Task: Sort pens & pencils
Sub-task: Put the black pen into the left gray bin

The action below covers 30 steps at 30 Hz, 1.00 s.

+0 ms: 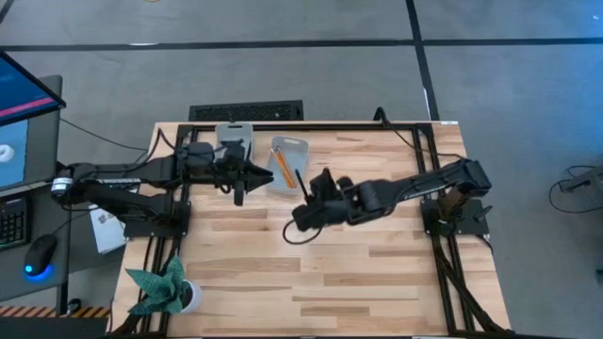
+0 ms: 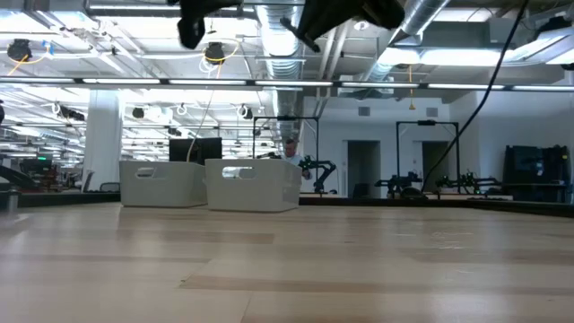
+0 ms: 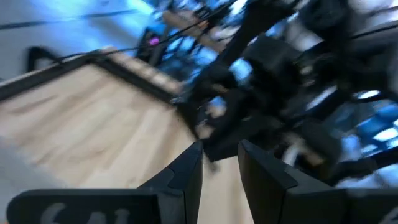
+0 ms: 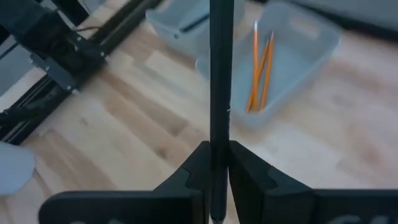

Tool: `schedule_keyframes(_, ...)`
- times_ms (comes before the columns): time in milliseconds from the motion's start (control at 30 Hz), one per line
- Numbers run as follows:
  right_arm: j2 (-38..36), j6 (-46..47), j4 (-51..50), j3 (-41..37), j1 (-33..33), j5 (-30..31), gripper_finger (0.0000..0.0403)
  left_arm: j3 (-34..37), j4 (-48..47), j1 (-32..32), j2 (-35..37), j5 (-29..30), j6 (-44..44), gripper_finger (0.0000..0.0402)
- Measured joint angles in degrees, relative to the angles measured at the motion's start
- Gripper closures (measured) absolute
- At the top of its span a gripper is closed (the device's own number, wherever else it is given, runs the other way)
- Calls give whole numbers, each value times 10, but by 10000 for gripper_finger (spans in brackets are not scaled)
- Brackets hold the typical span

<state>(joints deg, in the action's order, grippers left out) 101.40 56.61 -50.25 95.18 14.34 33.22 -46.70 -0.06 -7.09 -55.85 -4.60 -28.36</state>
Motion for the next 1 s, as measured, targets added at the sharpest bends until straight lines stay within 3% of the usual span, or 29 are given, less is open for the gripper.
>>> schedule_keyframes(167,-33,-108,22,0,-20,3,336,0,124,-14,-52,-70,-63,308)
schedule_keyframes(500,-70,-212,50,0,-40,-1,336,0,317,-14,-147,-77,-86,308)
schedule_keyframes(733,-71,-237,52,0,-40,-3,336,0,345,-14,-147,-60,-66,308)
schedule_keyframes(1000,-71,-237,62,0,-48,-3,336,0,302,-14,-147,-23,-68,308)
